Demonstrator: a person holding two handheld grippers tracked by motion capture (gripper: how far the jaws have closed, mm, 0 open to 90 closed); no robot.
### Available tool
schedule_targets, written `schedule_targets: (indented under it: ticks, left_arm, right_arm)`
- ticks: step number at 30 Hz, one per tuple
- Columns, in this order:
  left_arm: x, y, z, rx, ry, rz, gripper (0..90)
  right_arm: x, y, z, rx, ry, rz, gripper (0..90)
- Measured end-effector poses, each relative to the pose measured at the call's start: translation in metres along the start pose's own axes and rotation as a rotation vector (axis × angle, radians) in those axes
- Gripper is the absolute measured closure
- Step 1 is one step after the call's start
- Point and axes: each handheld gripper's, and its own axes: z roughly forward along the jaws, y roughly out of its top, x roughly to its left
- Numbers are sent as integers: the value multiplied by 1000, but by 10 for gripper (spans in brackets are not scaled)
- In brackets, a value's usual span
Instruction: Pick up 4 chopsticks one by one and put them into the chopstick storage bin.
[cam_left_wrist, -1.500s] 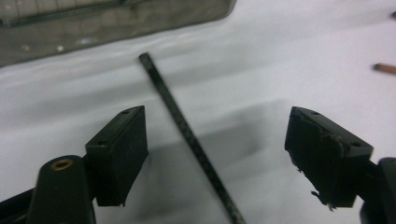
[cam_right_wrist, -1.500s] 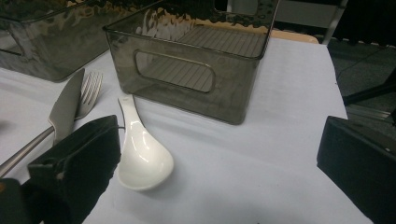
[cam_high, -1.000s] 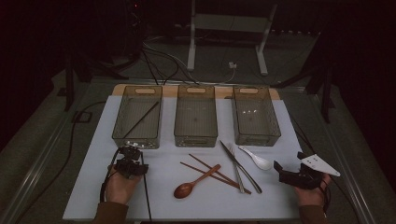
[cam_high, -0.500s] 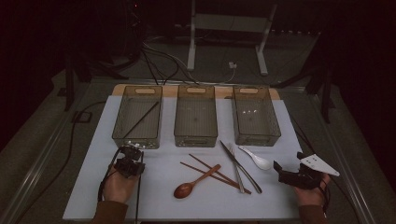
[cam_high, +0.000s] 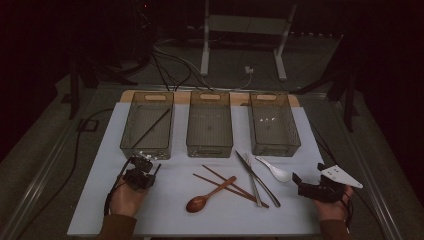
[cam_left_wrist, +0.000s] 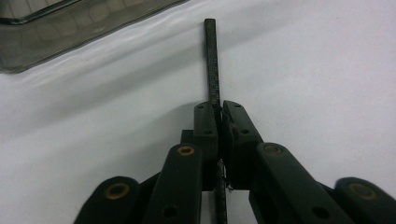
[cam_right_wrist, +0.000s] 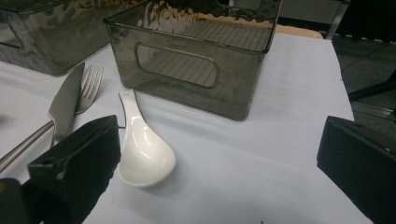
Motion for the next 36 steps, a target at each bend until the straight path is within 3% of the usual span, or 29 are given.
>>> schedule_targets:
  ticks: [6,22,36]
  left_arm:
    - [0,4,-3,8,3,25,876]
    - [-1,15,-36,-67,-27,46,876]
    - [6,30,-52,-162,-10,7,877]
  right_arm:
    - [0,0,0,0,-3,0,0]
    - [-1,0,0,-4,-6,3,0]
    - [-1,0,-1,-5,-7,5,0]
